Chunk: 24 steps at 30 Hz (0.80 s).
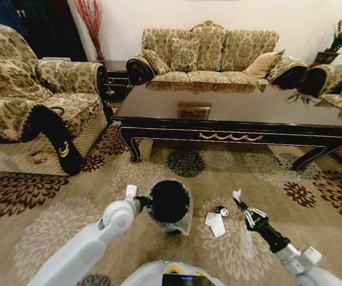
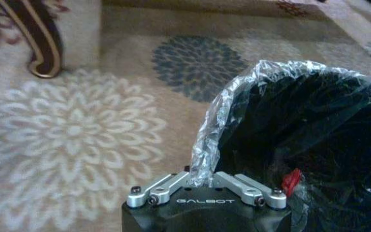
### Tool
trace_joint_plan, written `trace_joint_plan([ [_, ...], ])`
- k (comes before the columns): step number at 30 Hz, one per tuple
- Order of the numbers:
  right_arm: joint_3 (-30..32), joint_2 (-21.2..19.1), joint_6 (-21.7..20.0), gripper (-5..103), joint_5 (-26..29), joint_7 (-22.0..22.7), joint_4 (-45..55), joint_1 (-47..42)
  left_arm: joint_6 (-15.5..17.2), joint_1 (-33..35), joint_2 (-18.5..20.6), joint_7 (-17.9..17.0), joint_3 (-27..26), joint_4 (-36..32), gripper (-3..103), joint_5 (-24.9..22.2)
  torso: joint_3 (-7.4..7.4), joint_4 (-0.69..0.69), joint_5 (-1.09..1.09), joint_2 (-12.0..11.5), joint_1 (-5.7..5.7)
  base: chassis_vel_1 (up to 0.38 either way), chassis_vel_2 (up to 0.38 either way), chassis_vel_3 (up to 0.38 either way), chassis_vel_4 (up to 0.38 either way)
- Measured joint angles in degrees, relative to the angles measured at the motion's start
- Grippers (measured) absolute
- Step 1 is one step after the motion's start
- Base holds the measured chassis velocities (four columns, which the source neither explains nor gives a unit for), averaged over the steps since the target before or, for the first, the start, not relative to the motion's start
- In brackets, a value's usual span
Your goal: Move to the front of the table and pick up the trash from the floor, then place it into the trash bin.
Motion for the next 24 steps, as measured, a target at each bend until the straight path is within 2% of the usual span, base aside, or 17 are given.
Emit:
trace_joint_plan([
  [3, -2.11, -0.60, -1.79, 0, -1.07, 0.80, 2.95, 0.35, 0.00, -3.64, -1.63, -1.24, 4.44, 1.66, 2, -0.96, 0.00, 0.01, 0.02, 0.00, 0.00, 0.000, 0.000, 0.000, 0.000],
  [10, -3.58, -2.00, -2.19, 0, -3.35, 0.51, 4.40, -0.29, 0.00, -8.17, -4.44, -3.31, 11.26, 3.65, 2, -1.71, 0.00, -0.01, 0.02, 0.00, 0.00, 0.000, 0.000, 0.000, 0.000],
  [13, -4.71, -2.36, -2.19, 0, -5.26, -0.19, 5.06, -0.80, 0.00, -10.98, -5.62, -4.41, 16.03, 4.80, 2, -2.18, 0.00, -0.01, 0.02, 0.00, 0.00, 0.000, 0.000, 0.000, 0.000],
  [24, -8.12, -2.10, -1.99, 0, -8.59, -0.15, 3.77, 0.14, 0.00, -14.54, -9.24, -6.30, 21.20, 6.78, 2, -2.31, 0.00, -0.01, 0.02, 0.01, 0.00, 0.000, 0.000, 0.000, 0.000],
])
